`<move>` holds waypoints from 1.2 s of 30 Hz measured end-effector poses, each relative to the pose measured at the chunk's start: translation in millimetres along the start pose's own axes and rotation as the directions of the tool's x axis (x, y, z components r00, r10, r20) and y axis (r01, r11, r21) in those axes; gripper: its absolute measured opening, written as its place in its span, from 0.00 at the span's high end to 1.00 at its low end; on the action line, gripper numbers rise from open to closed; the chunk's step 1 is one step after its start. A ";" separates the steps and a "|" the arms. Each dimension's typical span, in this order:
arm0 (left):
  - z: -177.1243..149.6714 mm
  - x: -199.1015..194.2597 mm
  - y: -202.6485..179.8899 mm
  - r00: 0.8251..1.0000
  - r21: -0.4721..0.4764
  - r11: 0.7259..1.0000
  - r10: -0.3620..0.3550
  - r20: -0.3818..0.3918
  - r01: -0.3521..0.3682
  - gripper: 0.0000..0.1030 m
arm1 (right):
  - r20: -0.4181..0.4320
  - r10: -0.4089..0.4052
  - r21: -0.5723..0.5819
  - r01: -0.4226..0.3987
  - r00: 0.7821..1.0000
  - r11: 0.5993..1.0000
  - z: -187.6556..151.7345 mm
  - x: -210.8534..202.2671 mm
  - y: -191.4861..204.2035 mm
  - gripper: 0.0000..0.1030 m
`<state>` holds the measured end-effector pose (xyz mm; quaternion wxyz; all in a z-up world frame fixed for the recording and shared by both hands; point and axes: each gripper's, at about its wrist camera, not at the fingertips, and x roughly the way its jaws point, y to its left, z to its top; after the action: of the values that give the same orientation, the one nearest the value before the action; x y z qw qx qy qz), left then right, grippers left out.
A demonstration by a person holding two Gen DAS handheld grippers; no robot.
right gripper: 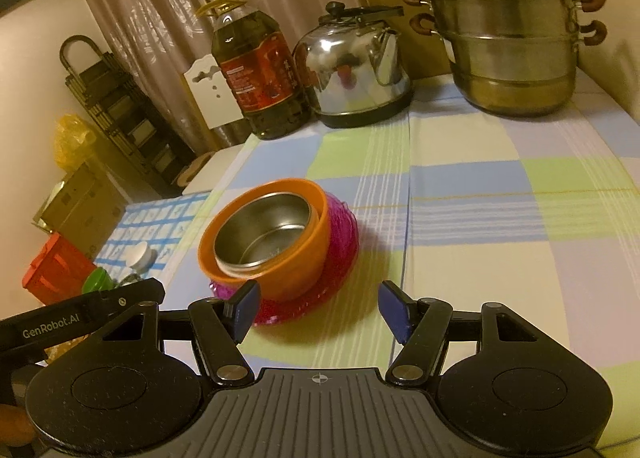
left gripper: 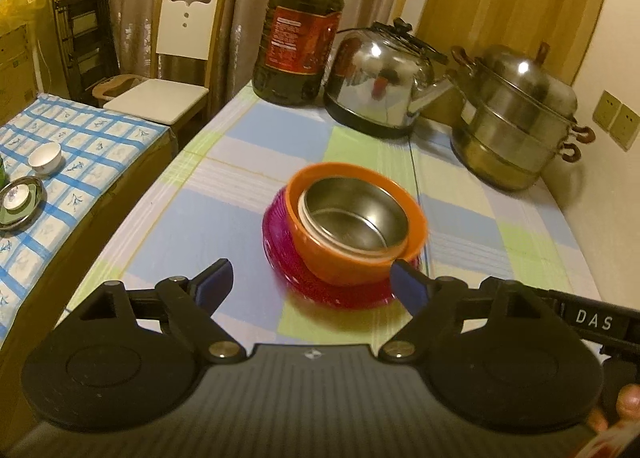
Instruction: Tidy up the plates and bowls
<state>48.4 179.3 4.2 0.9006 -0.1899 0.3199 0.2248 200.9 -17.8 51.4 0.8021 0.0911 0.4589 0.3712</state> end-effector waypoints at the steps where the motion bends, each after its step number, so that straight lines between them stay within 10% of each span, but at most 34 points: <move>1: -2.1 -1.8 -0.4 1.000 0.000 1.000 0.001 -0.007 -0.001 0.18 | -0.002 -0.002 -0.001 0.002 1.000 1.000 -3.2 -2.7 0.3 0.37; 36: -62.2 -76.5 -36.9 0.999 0.071 0.997 0.007 -0.050 -0.004 0.19 | 0.002 -0.093 -0.157 0.092 0.996 0.983 -57.7 -88.4 16.6 0.37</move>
<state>-15.8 96.9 17.1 0.8978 -0.1624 0.3508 0.2109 119.2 -77.3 86.1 0.8219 0.0052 0.4343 0.3686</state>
